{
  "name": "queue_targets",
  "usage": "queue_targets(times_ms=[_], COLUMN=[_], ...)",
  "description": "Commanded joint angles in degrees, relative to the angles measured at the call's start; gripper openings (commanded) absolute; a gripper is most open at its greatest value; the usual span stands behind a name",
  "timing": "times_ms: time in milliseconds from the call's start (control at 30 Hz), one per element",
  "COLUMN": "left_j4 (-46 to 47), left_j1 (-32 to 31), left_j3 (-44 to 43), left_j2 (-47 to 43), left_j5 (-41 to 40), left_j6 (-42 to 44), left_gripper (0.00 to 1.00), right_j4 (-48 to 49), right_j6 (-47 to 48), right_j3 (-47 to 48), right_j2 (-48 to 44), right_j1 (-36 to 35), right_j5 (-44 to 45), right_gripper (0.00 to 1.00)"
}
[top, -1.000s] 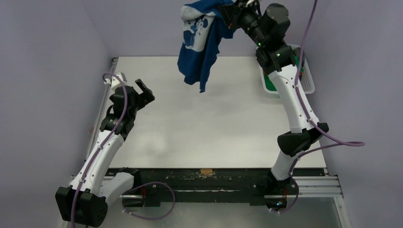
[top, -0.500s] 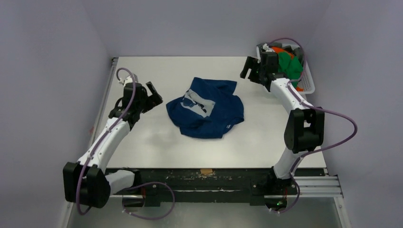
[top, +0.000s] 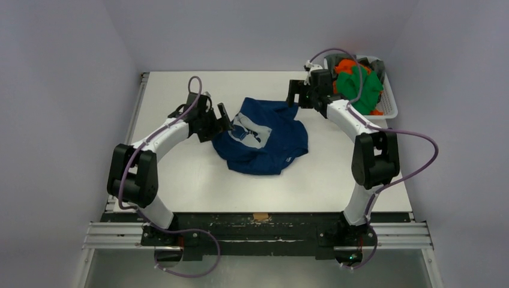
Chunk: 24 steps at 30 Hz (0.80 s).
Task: Fold and stack the t-shirts
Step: Flatten out the tshirt
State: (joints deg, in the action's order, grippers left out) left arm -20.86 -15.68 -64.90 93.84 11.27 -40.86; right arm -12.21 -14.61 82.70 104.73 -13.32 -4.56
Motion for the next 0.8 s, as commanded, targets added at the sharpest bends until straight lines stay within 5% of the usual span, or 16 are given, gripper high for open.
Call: queue_targets(times_ms=[0,300,467,767], left_j4=[-7.3,-12.7,-10.6,-15.9], left_j1=[-0.2,1.0,4.6,2.6], left_j3=[-1.2,-3.1,-7.6,-14.6], left_j2=[-0.3,3.5,10.6,21.0], left_j5=[-1.0,-7.6,-0.1,0.4], left_j6=[1.8,3.1,0.2,-4.3], left_gripper=[0.96,0.96,0.95,0.79], right_j4=[-0.5,-5.4,-6.6,-7.3], right_j6=[3.2,2.3,1.1,-1.2], right_j3=[-1.3,-10.8,-15.2,-22.0], right_j2=[-0.3,-2.6,-5.1,-8.0], right_j1=[0.2,-0.6,-1.0,-1.0], right_j5=[4.5,5.2,7.2,1.0], right_gripper=[0.91,0.89,0.88,0.84])
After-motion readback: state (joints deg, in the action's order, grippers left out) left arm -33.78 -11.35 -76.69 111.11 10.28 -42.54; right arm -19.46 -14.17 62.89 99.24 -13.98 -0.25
